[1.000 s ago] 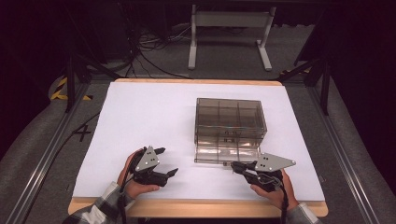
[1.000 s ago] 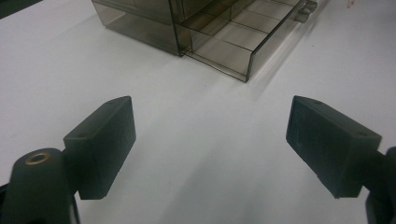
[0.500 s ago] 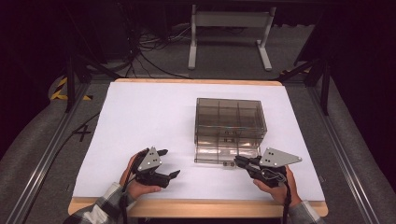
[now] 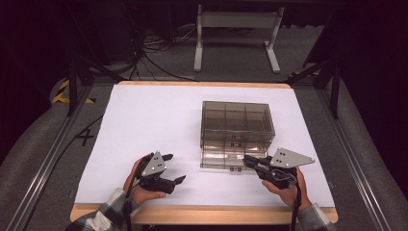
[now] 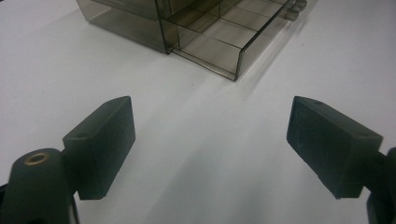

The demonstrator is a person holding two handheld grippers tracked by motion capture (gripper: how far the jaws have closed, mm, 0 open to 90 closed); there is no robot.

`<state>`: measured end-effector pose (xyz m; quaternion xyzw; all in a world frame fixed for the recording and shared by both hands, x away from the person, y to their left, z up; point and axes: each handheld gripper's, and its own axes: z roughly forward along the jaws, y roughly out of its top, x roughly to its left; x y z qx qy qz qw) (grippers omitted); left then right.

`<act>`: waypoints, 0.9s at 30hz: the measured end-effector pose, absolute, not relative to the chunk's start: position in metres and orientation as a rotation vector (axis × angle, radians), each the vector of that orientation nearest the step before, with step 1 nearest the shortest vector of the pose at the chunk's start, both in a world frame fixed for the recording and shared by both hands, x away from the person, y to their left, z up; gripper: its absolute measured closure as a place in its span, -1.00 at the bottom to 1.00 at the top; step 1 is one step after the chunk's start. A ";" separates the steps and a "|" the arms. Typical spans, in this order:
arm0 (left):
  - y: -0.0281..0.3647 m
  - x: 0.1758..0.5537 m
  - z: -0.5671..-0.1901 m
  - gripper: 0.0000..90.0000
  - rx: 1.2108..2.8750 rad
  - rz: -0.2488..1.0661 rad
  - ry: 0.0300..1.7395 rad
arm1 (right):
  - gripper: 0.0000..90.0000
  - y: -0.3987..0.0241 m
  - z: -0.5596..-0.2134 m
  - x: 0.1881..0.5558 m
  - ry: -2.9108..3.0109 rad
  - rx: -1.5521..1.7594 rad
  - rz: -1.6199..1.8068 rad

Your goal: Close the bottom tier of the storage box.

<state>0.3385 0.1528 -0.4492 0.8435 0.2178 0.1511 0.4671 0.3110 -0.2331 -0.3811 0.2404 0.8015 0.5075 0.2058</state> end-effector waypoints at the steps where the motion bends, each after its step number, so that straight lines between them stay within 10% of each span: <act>1: 0.153 0.338 -0.449 -0.65 2.069 0.370 0.536 | 0.88 -0.233 -0.381 0.311 2.231 0.670 1.414; 27: 0.153 0.338 -0.449 -0.66 2.075 0.369 0.530 | 0.88 -0.224 -0.379 0.332 2.214 0.690 1.421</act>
